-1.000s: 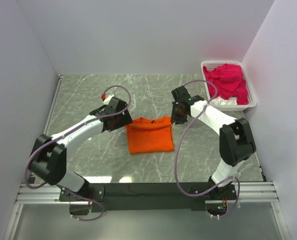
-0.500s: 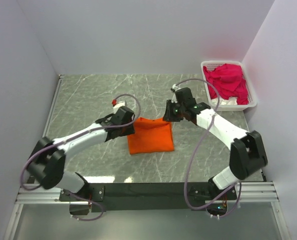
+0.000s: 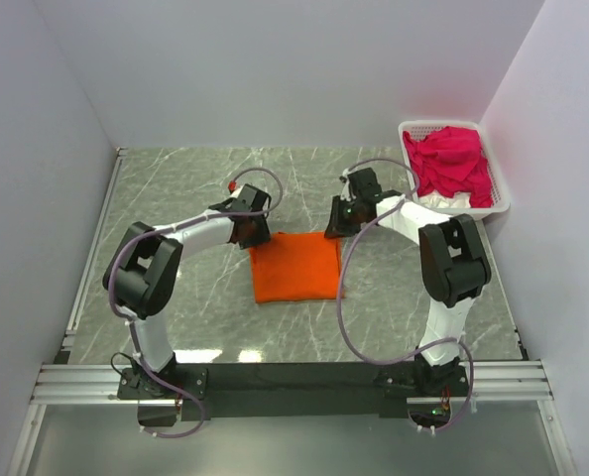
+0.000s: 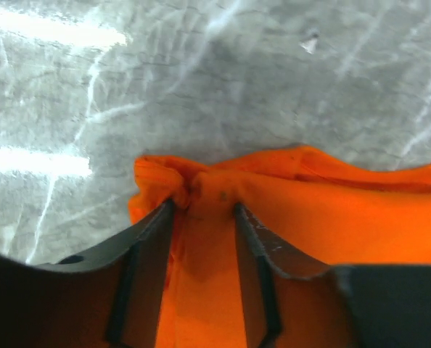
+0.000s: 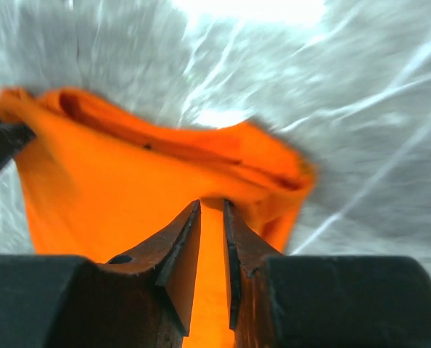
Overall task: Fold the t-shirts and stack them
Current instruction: Fold the tshirt, then neatly place the folded tshirt to the corner
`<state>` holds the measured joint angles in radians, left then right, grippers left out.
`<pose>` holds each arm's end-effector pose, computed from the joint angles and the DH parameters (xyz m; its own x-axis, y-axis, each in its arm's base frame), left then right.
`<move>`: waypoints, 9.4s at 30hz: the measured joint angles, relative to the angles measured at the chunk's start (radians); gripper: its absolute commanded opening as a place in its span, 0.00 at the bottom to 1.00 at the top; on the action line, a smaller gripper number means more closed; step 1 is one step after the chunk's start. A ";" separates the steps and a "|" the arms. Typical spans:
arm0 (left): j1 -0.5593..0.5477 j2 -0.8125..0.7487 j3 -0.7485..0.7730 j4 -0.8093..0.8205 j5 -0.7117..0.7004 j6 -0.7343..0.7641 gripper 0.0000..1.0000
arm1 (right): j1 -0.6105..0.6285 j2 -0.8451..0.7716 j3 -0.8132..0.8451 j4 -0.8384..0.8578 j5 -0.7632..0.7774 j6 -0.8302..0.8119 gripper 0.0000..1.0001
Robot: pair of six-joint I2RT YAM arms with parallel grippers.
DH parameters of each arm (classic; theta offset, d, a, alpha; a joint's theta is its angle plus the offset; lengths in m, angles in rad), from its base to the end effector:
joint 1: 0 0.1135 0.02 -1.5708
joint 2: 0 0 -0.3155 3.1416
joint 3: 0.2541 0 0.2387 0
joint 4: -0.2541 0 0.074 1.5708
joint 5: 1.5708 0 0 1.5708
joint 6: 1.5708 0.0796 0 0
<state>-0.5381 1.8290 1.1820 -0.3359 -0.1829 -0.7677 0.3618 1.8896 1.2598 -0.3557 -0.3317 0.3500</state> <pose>0.3556 -0.1954 0.2004 -0.8039 -0.3154 -0.5042 -0.1959 0.9409 -0.2763 0.3868 0.1741 0.2011 -0.9048 0.0042 -0.4259 -0.2051 0.8720 0.4444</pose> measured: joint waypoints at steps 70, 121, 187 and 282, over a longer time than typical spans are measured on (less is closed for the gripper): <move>-0.179 -0.396 -0.565 0.269 0.136 -0.359 0.15 | -0.056 -0.170 -0.615 0.609 -0.540 0.277 0.00; 0.022 -1.022 -0.395 -0.175 -0.402 0.148 0.95 | 0.027 -0.131 -0.209 -0.135 0.208 0.169 0.30; 0.031 -1.062 -0.426 -0.184 -0.467 0.166 0.92 | -0.114 -0.013 0.016 -0.495 0.674 0.004 0.00; 0.031 -1.781 -0.172 -0.497 -0.499 0.127 1.00 | -0.224 -1.879 -0.403 -0.232 0.666 -0.087 0.98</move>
<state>-0.5072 0.0483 1.0100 -0.8326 -0.6819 -0.6411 0.1379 0.0109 0.8570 -0.5880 0.3344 0.2634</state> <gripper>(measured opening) 0.994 0.982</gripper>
